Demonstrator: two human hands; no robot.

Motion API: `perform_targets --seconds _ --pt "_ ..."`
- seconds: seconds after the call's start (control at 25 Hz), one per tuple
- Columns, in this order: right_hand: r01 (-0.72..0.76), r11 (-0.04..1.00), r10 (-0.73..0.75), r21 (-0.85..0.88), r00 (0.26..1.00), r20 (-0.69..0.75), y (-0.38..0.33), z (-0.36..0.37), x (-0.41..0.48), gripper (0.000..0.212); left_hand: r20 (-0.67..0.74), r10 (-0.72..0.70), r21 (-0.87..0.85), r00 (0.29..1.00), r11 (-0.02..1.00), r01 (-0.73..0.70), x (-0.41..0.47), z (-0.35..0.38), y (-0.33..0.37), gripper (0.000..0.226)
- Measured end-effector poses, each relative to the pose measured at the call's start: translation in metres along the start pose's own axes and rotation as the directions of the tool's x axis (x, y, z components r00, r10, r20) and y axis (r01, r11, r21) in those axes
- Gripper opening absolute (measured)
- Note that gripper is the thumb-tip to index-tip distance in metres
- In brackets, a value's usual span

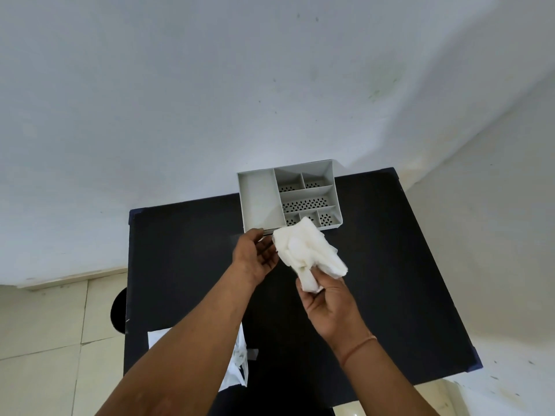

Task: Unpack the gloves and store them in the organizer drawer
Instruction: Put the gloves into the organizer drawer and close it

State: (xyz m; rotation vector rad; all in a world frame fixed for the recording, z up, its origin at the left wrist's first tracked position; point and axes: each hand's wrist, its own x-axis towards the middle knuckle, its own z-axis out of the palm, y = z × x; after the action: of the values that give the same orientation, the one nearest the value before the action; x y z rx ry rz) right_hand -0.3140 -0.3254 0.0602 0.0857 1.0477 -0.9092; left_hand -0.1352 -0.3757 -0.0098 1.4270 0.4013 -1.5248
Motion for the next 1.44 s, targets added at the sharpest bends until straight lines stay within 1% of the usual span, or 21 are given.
perform_targets --seconds 0.08,0.2,0.32,0.36,0.44,0.52,0.6,0.72,0.88,0.96,1.08,1.28,1.44 --pt "0.009 1.000 -0.009 -0.003 1.000 0.022 0.000 0.007 0.003 0.024 -0.009 0.005 -0.007 1.000 1.000 -0.005 0.001 -0.002 -0.003 0.023" --pt "0.020 1.000 -0.020 -0.021 1.000 0.022 0.001 0.014 0.012 0.026 -0.076 0.022 -0.020 0.997 1.000 -0.023 0.003 0.000 -0.001 0.023" --pt "0.019 1.000 -0.018 -0.021 1.000 0.012 0.002 0.017 0.021 0.040 -0.113 0.035 0.044 0.993 0.999 -0.030 0.006 0.000 -0.002 0.021" --pt "0.015 1.000 -0.015 -0.018 1.000 0.013 0.001 0.018 0.022 0.042 -0.121 0.034 0.074 0.992 0.997 -0.025 0.007 -0.003 -0.004 0.022" --pt "0.009 1.000 -0.009 -0.016 1.000 0.009 -0.002 0.020 0.023 0.042 -0.125 0.029 0.103 0.992 0.995 -0.016 0.007 -0.010 -0.009 0.024" --pt "0.004 1.000 -0.004 -0.022 1.000 0.006 -0.004 0.020 0.024 0.043 -0.111 0.028 0.086 0.993 0.996 -0.019 0.007 -0.015 -0.010 0.024" --pt "0.000 1.000 0.001 -0.029 1.000 0.006 -0.005 0.020 0.025 0.042 -0.095 0.047 0.056 0.994 0.998 -0.042 0.007 -0.013 -0.006 0.020" --pt "-0.005 0.999 0.004 -0.039 1.000 -0.003 -0.005 0.020 0.029 0.042 -0.118 0.076 0.059 0.990 0.996 -0.070 0.009 -0.007 0.001 0.013" --pt "-0.012 0.998 0.011 -0.058 1.000 -0.003 -0.007 0.020 0.031 0.041 -0.158 0.061 0.122 0.985 0.992 -0.041 0.012 -0.011 -0.001 0.021" --pt "-0.021 0.998 0.021 -0.057 1.000 -0.002 -0.008 0.020 0.029 0.040 -0.149 0.060 0.087 0.987 0.995 -0.048 0.013 -0.015 -0.002 0.024" --pt "-0.028 0.999 0.027 -0.041 1.000 -0.012 -0.007 0.020 0.029 0.040 -0.113 0.076 0.043 0.991 0.997 -0.071 0.010 -0.014 0.001 0.021" --pt "-0.025 1.000 0.025 -0.005 1.000 -0.011 -0.007 0.025 0.029 0.041 -0.142 0.100 0.115 0.985 0.990 -0.084 0.010 -0.008 0.001 0.021" --pt "-0.022 1.000 0.022 -0.004 1.000 0.002 -0.009 0.030 0.032 0.041 -0.136 0.122 0.136 0.983 0.985 -0.103 0.009 -0.008 -0.005 0.022"
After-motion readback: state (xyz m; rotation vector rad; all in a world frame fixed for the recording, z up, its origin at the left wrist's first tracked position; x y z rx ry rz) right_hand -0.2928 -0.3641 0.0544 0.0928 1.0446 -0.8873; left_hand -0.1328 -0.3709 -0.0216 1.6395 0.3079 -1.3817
